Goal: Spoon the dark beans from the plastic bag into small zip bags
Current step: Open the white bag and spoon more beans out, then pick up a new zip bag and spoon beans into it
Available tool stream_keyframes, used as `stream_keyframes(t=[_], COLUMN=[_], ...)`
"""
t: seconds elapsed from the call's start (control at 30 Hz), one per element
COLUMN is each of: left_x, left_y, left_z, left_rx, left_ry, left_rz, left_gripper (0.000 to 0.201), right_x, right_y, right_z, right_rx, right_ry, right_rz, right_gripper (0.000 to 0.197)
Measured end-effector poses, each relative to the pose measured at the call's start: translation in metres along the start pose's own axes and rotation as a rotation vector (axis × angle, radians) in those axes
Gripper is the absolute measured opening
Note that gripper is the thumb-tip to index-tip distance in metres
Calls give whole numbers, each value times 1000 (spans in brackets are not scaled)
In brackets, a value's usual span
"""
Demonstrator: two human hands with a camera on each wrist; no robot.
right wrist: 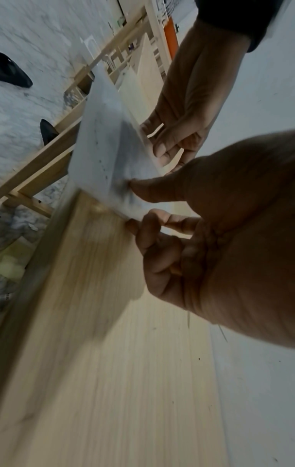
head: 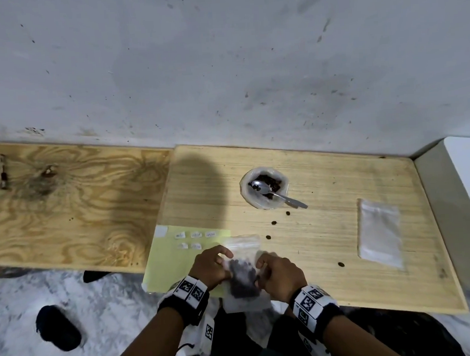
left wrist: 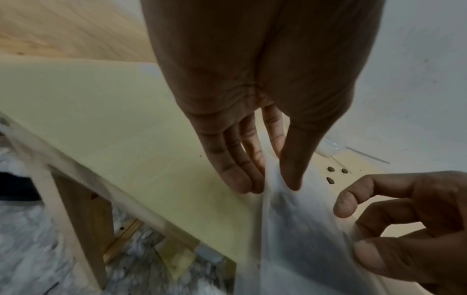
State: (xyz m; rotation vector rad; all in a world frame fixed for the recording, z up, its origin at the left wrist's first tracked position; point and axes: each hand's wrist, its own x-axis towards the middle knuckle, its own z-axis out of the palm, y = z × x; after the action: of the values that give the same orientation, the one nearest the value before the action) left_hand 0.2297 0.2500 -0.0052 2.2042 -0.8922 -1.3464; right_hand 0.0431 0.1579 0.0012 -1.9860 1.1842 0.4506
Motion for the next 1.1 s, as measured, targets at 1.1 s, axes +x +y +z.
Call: stream_keyframes(t=[1.1], left_x=[87], left_y=[245], left_z=[222], left_rx=[26], left_ry=[-172], left_rz=[41], left_gripper=[34], right_x=[-12], right_y=[256], right_z=[-142], right_rx=[469], right_ry=[548], right_rz=[586], right_gripper=[76])
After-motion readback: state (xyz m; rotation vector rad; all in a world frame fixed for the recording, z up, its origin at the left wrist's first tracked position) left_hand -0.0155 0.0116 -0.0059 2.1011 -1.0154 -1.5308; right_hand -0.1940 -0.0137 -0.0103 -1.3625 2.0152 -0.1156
